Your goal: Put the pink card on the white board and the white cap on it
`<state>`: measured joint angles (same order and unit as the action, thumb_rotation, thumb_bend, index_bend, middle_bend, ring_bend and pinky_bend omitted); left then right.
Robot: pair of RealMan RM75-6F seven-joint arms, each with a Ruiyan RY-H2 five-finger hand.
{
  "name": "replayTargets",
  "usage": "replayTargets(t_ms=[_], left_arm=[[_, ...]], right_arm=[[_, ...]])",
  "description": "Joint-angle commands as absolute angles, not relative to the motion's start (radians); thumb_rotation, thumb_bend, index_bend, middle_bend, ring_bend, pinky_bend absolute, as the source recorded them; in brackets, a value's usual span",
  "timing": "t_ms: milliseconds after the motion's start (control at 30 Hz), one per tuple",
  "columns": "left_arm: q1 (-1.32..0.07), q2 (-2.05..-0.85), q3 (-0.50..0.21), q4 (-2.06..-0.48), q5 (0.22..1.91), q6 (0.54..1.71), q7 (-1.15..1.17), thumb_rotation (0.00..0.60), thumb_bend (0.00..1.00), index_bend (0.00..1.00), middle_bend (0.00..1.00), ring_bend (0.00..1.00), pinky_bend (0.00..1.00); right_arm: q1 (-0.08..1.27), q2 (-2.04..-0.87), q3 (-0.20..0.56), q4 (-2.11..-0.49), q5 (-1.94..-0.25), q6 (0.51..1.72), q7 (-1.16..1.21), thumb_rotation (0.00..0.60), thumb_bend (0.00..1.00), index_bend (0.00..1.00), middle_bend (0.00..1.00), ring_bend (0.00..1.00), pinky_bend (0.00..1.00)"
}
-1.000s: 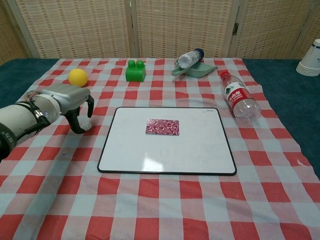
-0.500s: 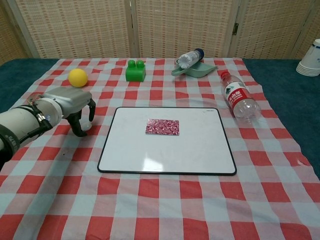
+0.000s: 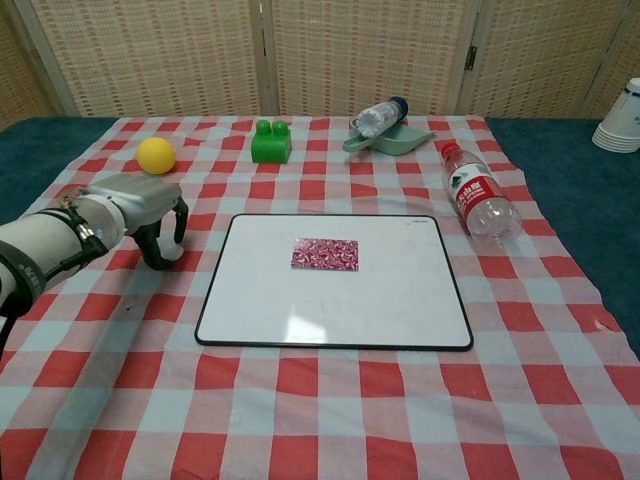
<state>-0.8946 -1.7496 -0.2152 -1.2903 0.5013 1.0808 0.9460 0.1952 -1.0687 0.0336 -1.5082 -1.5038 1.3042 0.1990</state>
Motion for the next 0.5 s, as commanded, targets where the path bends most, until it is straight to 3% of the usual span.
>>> replayTargets(t_ms=[33,500], left_arm=[[-0.894,-1.749,-0.214,-1.291,0.499,1.079,0.946,0.600,0.28,0.47,1.00,1.00,1.00],[-0.903,-1.723,-0.228,-1.344,0.494,1.101,0.956,0.600,0.31,0.52,1.00,1.00,1.00]], right_arm=[[0.196,-1.070,0.034,-1.508,-1.502,1.302,0.197,0.600,0.03,0.04,0.15,0.07,0.07],[0.195,-1.068,0.034,-1.510,-1.503,1.305,0.199,0.600,0.03,0.04,0.15,0.07,0.07]])
